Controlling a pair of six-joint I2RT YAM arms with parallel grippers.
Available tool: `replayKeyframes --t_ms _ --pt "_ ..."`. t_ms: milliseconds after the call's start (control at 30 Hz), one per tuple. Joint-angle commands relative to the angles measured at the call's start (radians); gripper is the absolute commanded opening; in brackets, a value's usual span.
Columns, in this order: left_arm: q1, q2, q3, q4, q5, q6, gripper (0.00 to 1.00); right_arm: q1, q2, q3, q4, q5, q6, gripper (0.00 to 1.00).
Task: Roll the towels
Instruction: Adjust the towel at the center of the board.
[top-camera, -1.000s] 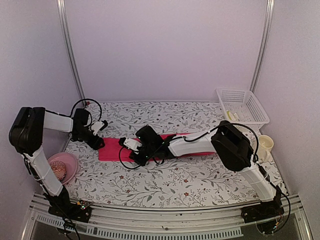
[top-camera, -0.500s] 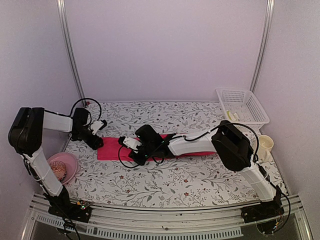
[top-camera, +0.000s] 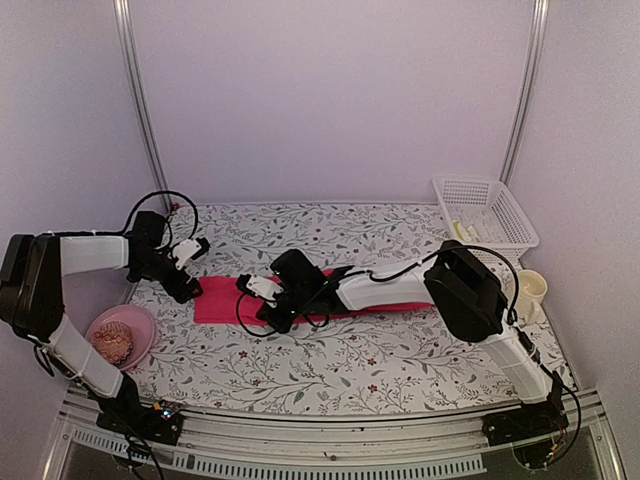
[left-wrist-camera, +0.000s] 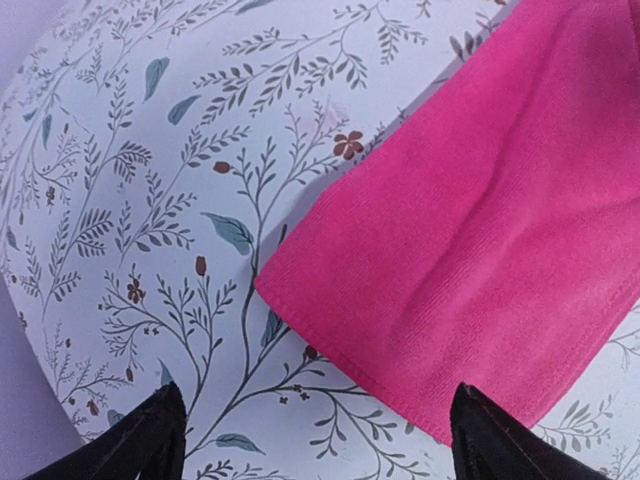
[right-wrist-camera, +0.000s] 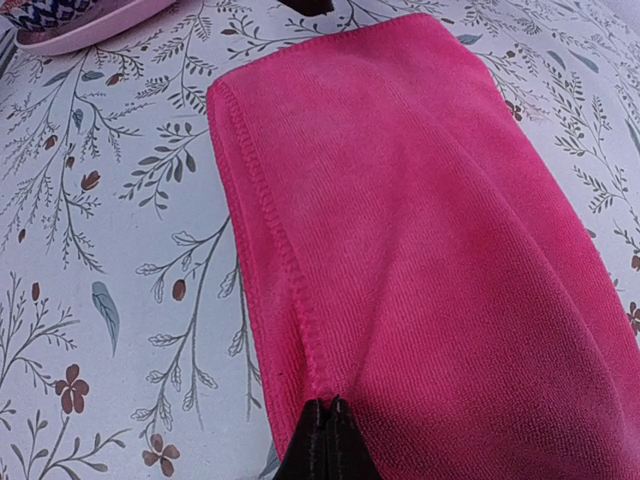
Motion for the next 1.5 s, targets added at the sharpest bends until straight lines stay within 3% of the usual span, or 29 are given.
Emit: replayKeyframes --t_ms 0,367,800,1100,1267,1467 --pt "-0.008 -0.028 -0.043 -0.058 0.05 0.057 0.92 0.006 -0.069 0.034 -0.016 -0.043 0.029 0.03" --pt "-0.022 -0.04 -0.087 -0.085 0.06 0.114 0.87 0.006 -0.076 0.058 -0.06 -0.053 0.032 0.03" --pt "-0.021 0.015 -0.049 -0.084 0.005 0.065 0.84 0.022 -0.035 0.061 -0.131 -0.016 0.003 0.04" --pt "-0.021 0.028 0.006 -0.095 0.022 0.01 0.85 0.026 -0.05 0.053 -0.149 -0.027 -0.004 0.31" --pt "-0.02 0.036 0.023 -0.105 0.029 -0.009 0.86 0.013 -0.139 0.014 -0.157 0.017 0.003 0.32" --pt "-0.023 0.072 0.006 -0.09 0.002 -0.02 0.86 -0.088 -0.269 -0.099 -0.158 0.217 0.105 0.32"
